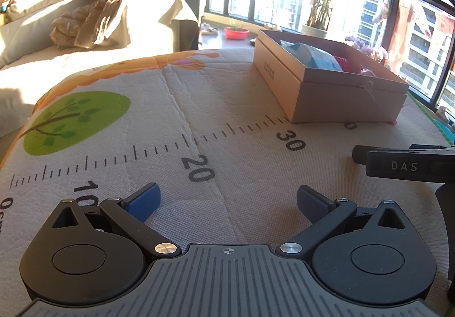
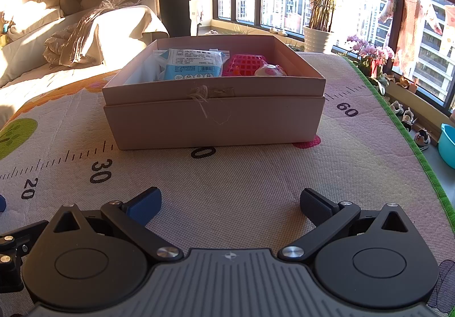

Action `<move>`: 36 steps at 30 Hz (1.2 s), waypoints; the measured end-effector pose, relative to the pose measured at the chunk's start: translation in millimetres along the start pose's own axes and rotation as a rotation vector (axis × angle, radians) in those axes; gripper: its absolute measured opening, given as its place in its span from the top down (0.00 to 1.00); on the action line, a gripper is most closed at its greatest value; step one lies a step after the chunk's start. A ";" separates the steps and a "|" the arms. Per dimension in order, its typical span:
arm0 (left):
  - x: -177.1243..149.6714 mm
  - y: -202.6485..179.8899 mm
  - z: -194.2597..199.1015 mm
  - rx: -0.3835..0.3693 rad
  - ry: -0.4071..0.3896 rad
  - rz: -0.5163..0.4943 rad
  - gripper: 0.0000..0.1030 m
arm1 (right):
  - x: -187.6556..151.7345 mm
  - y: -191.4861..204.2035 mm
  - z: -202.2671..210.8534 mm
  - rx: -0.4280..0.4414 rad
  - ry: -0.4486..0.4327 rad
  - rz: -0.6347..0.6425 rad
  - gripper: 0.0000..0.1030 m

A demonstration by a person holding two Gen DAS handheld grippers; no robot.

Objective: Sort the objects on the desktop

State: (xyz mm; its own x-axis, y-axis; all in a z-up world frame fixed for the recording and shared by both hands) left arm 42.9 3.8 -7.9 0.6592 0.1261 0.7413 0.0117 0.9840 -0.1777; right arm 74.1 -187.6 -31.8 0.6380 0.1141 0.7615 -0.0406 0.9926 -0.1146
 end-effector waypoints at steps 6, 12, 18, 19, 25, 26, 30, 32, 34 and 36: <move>-0.3 -0.3 -0.1 -0.006 -0.003 0.008 0.00 | -0.1 0.0 0.0 0.000 0.000 0.000 0.00; -0.6 -0.9 -0.5 -0.005 -0.003 0.006 0.00 | -0.3 -0.3 0.2 0.000 0.000 0.000 0.00; -1.1 -1.8 -0.6 -0.001 -0.003 0.003 0.00 | -0.1 0.0 0.0 0.000 0.000 0.000 0.00; -1.3 -1.3 -0.4 -0.001 -0.003 0.002 0.00 | -0.1 0.1 0.0 0.000 0.000 0.000 0.00; -1.3 -2.1 -0.9 0.002 -0.002 0.000 0.00 | -0.1 0.1 -0.1 0.000 0.000 0.000 0.00; -1.3 -2.5 -1.1 0.001 -0.002 0.000 0.00 | -0.1 0.1 -0.1 0.000 0.000 0.000 0.00; -1.2 -2.5 -1.0 0.001 -0.002 0.001 0.00 | -0.1 0.1 -0.1 0.000 0.000 0.000 0.00; -1.2 -2.3 -0.9 0.002 -0.002 0.000 0.00 | 0.0 0.2 -0.2 0.000 0.000 0.000 0.00; -1.2 -2.3 -0.9 0.002 -0.002 0.000 0.00 | 0.0 0.2 -0.2 0.000 0.000 0.000 0.00; -1.1 -2.6 -1.1 0.002 -0.002 0.000 0.00 | -0.1 0.0 -0.2 0.000 0.000 0.000 0.00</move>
State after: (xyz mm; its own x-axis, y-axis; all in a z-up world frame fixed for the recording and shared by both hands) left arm 42.9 0.9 -9.0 0.6576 0.1266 0.7426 0.0103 0.9842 -0.1769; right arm 74.2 -187.6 -32.0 0.6381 0.1137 0.7615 -0.0405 0.9926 -0.1143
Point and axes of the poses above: each gripper's, at about its wrist camera, not at the fingertips, and z roughly against the way its jaws point, y to its left, x to its top, the point moved 2 cm from there along -z, roughly the way its jaws point, and after that the axes turned 9 degrees about z, right-handed, at the moved point
